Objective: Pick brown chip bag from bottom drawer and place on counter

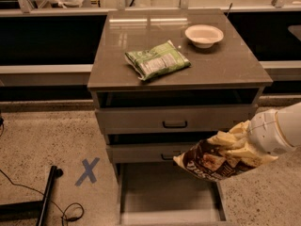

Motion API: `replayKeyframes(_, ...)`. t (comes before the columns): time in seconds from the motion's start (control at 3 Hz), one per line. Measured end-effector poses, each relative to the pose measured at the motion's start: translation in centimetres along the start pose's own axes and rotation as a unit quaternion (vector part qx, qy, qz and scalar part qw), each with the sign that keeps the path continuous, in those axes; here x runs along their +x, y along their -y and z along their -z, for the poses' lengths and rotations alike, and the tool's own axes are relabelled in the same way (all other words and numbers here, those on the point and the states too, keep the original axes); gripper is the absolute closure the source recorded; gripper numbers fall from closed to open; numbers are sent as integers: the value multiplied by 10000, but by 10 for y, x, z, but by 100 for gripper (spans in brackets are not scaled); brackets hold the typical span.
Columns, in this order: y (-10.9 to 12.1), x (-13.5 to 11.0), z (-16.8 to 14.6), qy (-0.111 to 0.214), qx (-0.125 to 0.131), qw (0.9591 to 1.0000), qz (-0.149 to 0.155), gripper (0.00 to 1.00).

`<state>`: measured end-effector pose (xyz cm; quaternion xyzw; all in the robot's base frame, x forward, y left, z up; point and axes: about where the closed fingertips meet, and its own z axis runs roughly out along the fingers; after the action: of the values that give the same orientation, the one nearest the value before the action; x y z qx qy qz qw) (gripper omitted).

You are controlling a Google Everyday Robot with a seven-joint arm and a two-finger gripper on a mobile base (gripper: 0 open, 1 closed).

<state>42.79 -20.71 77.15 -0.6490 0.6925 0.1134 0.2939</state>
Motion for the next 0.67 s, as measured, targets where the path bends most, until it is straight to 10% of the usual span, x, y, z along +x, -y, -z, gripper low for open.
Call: replayKeyframes(0.67, 70, -85, 77, 242, 710, 9849, 1558, 100)
